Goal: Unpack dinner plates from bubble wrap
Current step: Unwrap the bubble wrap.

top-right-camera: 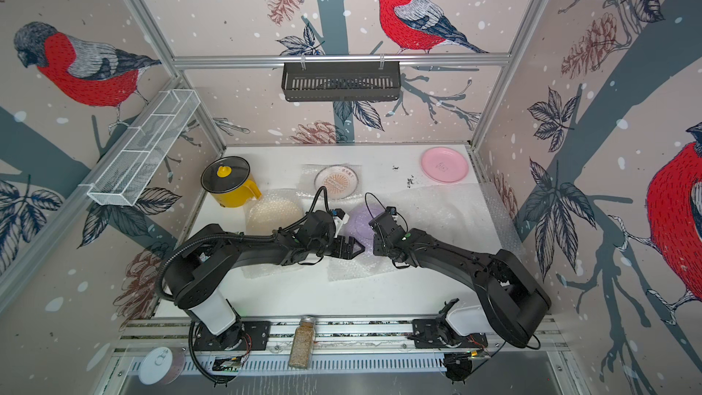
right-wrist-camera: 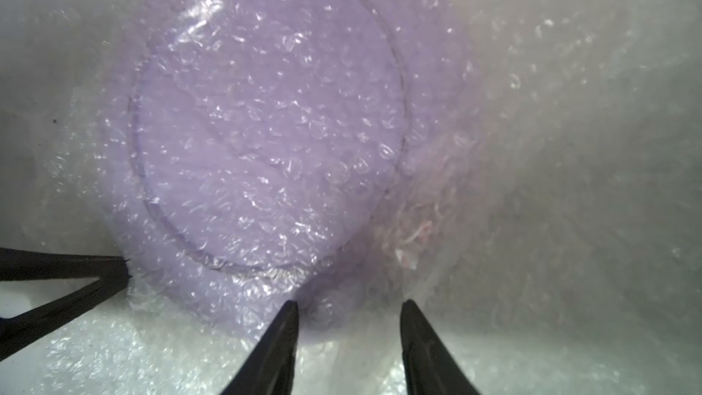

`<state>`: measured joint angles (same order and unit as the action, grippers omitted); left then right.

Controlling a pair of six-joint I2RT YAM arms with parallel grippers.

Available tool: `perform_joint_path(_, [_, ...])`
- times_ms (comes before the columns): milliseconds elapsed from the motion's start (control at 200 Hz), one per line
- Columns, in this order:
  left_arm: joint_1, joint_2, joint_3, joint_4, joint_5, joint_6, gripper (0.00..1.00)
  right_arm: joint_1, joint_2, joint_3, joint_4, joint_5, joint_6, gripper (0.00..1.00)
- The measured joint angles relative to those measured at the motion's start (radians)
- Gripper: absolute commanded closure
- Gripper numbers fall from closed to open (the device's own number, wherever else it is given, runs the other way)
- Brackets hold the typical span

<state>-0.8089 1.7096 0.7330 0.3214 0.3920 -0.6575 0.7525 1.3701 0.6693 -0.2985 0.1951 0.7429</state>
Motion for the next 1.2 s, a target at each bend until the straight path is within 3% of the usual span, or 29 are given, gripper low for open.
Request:
perform_joint_path(145, [0.0, 0.008, -0.002, 0.022, -0.006, -0.001, 0.05, 0.011, 0.01, -0.003, -0.007, 0.038, 0.018, 0.77])
perform_joint_path(450, [0.001, 0.016, -0.004, 0.039, -0.056, -0.026, 0.05, 0.031, 0.009, -0.006, -0.042, 0.124, 0.051, 0.94])
perform_joint_path(680, [0.019, 0.019, -0.032, 0.093, -0.063, -0.053, 0.05, 0.041, -0.013, -0.027, -0.07, 0.197, 0.101, 0.96])
perform_joint_path(881, [0.04, 0.015, -0.059, 0.145, -0.055, -0.084, 0.05, 0.024, -0.142, -0.142, -0.031, 0.221, 0.186, 0.96])
perform_joint_path(996, [0.051, 0.016, -0.06, 0.151, -0.044, -0.094, 0.05, -0.011, -0.239, -0.225, 0.021, 0.193, 0.239, 0.86])
perform_joint_path(1066, [0.055, 0.015, -0.059, 0.152, -0.033, -0.095, 0.05, -0.027, -0.294, -0.261, 0.043, 0.178, 0.259, 0.71])
perform_joint_path(1201, [0.058, 0.007, -0.052, 0.136, -0.015, -0.092, 0.05, -0.041, -0.378, -0.278, 0.045, 0.175, 0.28, 0.54])
